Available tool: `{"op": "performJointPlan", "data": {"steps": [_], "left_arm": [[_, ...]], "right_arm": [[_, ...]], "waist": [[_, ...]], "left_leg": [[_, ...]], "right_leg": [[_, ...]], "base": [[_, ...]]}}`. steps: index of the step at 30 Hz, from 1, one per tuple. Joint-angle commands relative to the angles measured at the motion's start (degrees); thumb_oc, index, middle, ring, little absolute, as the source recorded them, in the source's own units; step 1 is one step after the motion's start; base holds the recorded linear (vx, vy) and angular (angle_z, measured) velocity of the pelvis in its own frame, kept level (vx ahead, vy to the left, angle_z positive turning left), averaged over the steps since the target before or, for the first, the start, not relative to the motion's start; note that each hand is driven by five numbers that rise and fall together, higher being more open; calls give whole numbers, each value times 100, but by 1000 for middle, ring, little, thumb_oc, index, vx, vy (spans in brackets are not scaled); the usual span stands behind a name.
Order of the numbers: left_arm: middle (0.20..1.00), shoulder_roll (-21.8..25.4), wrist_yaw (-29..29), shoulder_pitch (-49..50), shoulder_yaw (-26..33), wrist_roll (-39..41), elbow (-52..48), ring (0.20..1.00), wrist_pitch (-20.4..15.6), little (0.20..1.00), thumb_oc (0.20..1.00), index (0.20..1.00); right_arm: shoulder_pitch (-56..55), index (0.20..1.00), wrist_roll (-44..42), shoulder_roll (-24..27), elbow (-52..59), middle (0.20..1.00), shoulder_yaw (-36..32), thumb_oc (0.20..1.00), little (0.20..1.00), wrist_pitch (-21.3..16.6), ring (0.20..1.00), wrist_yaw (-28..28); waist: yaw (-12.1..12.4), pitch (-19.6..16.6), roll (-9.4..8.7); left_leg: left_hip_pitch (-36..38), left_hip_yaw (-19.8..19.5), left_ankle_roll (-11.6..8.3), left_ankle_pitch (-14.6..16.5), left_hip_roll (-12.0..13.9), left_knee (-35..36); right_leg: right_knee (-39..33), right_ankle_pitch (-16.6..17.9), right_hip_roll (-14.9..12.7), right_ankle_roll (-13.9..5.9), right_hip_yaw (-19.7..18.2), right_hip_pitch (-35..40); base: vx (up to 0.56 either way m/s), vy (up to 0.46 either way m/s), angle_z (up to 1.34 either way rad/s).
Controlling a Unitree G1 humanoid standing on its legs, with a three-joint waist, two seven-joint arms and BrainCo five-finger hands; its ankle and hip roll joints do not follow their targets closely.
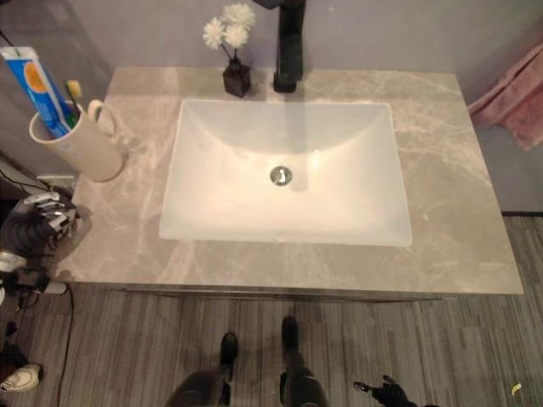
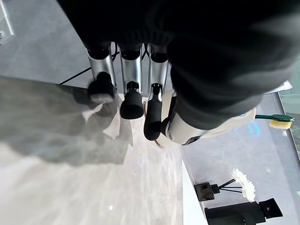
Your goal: Put brush and paste in cup on sink, flatten towel.
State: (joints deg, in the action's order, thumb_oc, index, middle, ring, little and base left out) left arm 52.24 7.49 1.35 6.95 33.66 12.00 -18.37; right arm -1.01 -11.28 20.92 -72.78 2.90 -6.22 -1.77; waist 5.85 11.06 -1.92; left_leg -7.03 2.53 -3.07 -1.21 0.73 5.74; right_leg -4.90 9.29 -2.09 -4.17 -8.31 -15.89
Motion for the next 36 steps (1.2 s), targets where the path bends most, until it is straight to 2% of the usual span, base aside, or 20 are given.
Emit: {"op": "performJointPlan", "data": {"steps": [1, 24, 36], "left_arm": [[200, 248, -155, -445, 195, -56, 163, 200, -306, 200, 200, 200], [200, 262, -252, -1006, -129, -37, 410, 200, -350, 200, 200, 200], [200, 561, -447, -1370, -178, 11, 358, 200, -414, 200, 200, 200]], "right_arm": [[-87, 1000, 13, 165, -101, 1000, 234, 1000, 1000, 32, 1000, -18], [-39, 1000, -57, 304, -60, 1000, 227, 1000, 1000, -15, 1000, -14], [-98, 1000, -117, 380, 142, 1000, 279, 1000, 1000, -83, 1000, -7]], "waist": [[-42, 36, -98], [-219, 42, -113], [-413, 181, -188]], "left_leg": [[332, -106, -89, 392, 126, -74], [219, -48, -171, 355, 191, -74], [-145, -5, -235, 232, 252, -74]], "right_leg": [[-2, 116, -547, -658, 84, -170], [-11, 113, -476, -647, -6, -327], [-11, 199, -402, -660, -79, -678]], "base": [[0, 0, 0], [19, 4, -3], [6, -2, -2]]}}
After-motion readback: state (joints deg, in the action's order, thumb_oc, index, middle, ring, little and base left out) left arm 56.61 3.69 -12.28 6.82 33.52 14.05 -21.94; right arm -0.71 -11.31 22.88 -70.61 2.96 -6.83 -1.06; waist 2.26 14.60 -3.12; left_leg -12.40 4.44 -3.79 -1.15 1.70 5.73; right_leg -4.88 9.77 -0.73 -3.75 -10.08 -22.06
